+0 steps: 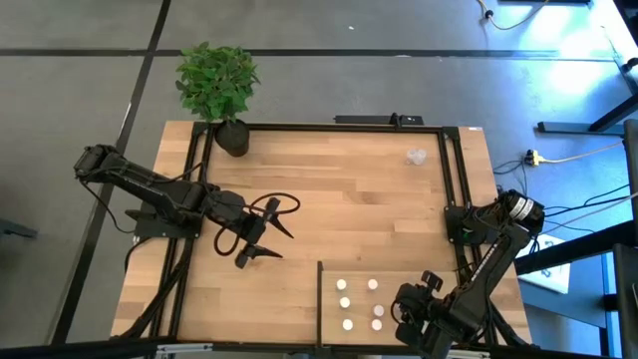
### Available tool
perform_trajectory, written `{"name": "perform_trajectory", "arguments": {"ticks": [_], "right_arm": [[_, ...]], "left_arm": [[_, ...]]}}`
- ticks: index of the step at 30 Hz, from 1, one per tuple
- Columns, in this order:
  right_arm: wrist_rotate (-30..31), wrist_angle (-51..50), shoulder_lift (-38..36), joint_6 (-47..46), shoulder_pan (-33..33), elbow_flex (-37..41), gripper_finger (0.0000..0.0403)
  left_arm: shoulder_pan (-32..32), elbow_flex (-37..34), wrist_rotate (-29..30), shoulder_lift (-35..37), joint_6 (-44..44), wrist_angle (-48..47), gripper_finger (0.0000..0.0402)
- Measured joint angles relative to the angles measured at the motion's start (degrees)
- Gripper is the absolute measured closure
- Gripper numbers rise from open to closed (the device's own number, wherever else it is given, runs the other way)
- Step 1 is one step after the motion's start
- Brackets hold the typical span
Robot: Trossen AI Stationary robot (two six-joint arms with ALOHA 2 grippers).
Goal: Pick and place medicine bottles onto shelf by color
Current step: Put the left transparent pill bottle on the shelf aligned with the other transparent pill bottle
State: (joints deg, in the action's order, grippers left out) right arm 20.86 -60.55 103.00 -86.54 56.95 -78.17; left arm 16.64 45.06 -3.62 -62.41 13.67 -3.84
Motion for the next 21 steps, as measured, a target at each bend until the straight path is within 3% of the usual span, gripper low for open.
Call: {"name": "perform_trajectory", "arguments": {"ticks": [10, 21], "right_arm": [[0.0, 1.0, 0.0, -0.2, 0.0, 0.0, 0.024], [0.0, 1.2, 0.0, -0.2, 0.0, 0.0, 0.0202]], "left_arm": [[0.0, 0.0, 0.0, 0.0, 0.0, 0.0, 0.0155], [0.0, 0.0, 0.0, 0.0, 0.0, 0.0, 0.0155]]}}
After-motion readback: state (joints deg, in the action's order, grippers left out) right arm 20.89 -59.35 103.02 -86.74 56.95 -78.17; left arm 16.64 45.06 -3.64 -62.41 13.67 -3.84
